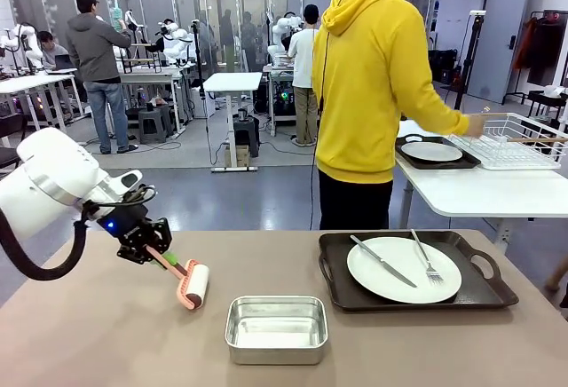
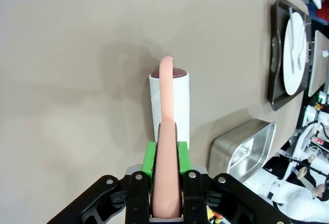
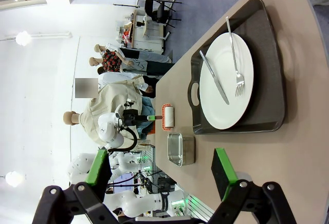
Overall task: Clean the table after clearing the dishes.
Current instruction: When the left (or right) Handle tray is removed, use the left hand (or right hand) to clean the left (or right) side of the table with the Lint Roller.
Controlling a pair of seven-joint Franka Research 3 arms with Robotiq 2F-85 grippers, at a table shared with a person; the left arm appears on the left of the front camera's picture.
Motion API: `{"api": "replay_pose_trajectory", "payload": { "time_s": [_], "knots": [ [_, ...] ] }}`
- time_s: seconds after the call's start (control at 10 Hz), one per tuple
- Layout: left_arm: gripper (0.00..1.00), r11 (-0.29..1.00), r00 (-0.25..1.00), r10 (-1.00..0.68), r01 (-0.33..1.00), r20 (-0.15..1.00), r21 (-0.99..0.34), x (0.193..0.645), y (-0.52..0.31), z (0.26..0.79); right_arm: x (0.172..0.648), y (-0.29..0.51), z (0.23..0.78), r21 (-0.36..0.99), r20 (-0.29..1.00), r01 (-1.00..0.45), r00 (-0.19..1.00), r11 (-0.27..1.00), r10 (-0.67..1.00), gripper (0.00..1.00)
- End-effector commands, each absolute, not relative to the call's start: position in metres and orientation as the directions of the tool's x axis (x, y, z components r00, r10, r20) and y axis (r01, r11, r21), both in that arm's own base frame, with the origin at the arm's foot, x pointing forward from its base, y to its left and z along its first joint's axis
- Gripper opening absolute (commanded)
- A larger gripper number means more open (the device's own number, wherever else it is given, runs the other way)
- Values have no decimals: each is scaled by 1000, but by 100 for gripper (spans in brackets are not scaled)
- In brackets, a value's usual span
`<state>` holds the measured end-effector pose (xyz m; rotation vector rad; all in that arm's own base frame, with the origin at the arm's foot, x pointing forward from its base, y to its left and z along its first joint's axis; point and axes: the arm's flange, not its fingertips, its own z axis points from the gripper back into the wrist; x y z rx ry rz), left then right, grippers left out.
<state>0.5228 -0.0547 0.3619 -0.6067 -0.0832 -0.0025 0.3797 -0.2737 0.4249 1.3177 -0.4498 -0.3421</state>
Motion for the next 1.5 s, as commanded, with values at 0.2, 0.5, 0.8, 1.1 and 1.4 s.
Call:
{"api": "replay_pose_trajectory", "payload": {
  "time_s": [0.2,0.5,0.8,1.1,1.4],
  "knots": [
    [21,864,994,7,48,109,-501,492,13,335,377,-273,427,973,125,-14,869,229,-480,100],
    [21,922,993,65,-24,94,-387,480,65,336,377,-273,427,973,125,-14,869,229,-480,100],
    [21,967,993,96,-75,75,-243,471,108,339,377,-273,427,973,125,-14,869,229,-480,100],
    [21,982,988,148,-141,50,-122,466,133,337,377,-273,427,973,125,-14,869,229,-480,100],
    [21,990,989,127,-123,70,-64,465,129,360,377,-273,427,973,125,-14,869,229,-480,100]
  ]
}}
